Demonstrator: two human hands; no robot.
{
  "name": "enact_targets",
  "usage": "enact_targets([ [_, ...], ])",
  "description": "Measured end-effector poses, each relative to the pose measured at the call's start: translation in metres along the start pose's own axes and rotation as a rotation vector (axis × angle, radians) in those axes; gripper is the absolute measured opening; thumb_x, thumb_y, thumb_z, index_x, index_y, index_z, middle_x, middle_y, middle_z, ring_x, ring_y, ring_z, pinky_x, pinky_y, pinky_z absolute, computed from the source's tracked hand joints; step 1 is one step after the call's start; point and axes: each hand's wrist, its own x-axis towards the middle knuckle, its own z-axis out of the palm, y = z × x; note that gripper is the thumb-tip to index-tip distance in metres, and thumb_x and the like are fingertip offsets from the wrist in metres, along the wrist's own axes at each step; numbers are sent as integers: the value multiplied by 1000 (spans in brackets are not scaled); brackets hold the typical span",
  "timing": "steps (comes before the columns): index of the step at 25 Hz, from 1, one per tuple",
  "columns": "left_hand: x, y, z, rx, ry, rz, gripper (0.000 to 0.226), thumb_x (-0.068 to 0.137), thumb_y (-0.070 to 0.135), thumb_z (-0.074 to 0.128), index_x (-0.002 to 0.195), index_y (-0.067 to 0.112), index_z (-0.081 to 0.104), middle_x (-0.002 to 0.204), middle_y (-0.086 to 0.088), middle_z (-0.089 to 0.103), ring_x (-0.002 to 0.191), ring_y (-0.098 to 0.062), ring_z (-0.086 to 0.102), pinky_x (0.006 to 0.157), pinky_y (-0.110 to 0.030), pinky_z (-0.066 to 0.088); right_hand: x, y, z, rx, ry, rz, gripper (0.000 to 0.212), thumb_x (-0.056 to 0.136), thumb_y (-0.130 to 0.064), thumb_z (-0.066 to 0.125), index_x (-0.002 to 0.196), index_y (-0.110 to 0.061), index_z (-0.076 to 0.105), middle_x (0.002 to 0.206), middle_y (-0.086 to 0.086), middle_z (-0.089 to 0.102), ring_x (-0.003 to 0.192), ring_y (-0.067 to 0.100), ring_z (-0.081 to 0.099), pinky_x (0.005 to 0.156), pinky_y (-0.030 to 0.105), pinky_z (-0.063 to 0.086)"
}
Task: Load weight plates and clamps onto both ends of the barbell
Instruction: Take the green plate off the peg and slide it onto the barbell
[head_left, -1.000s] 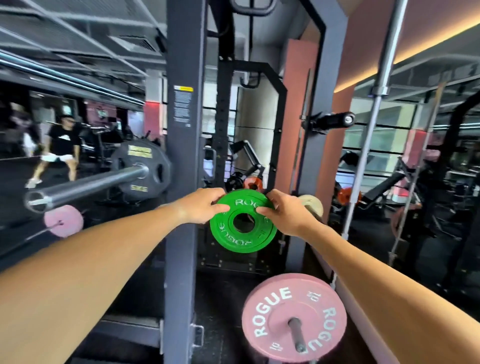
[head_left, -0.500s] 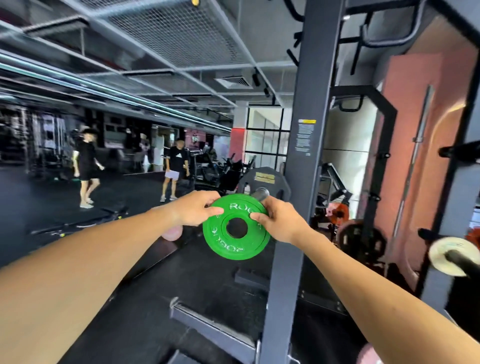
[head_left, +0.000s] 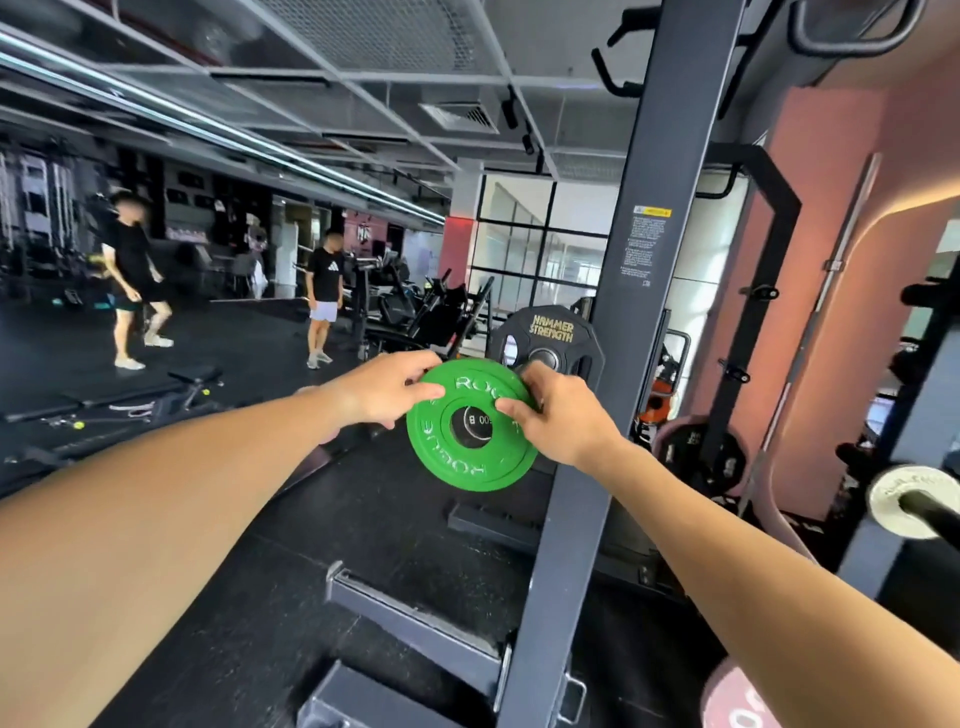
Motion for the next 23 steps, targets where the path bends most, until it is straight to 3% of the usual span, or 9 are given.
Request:
enact_targets([
  [3,6,-3,-2,-33,-22,10,18,101,34,57,118,39,58,127,13,60,113,-17,66,63,-33,65,-1,-3,-3,-34,13,-46,32,92,-40,66,93,-12,52,70,6,59,69,32,58,64,43,50],
  [7,9,3,-4,-64,-50,85,16,101,30,58,114,40,59,129,10,66,106,-17,71,72,-47,65,-1,3,-13,-64,26,-105,34,93,-36,67,102,-5,58,71,12,62,69,35,57,67,49,51],
  [11,19,2,-2,-62,-37,119,18,100,28,60,119,28,61,123,6,70,100,-28,73,70,-56,62,2,13,-7,-11,51,-96,34,93,-34,67,108,-4,58,77,12,66,71,35,60,69,49,52],
  [15,42,-1,9,0,14,103,21,101,32,57,122,31,58,123,4,69,95,-36,73,66,-52,63,11,27,3,-30,95,-41,31,94,-36,65,108,-10,56,85,2,67,82,36,64,71,45,53],
  [18,65,-4,21,52,67,51,25,101,38,56,126,35,55,117,2,68,86,-37,74,63,-49,63,24,45,15,-80,130,13,31,95,-38,62,110,-12,53,96,8,69,91,38,62,69,41,49],
  [23,115,-15,43,72,162,-32,28,98,45,57,125,40,55,101,5,65,71,-24,72,53,-40,64,60,90,33,-127,190,42,33,96,-42,58,112,-14,52,106,7,69,97,36,61,67,38,43],
])
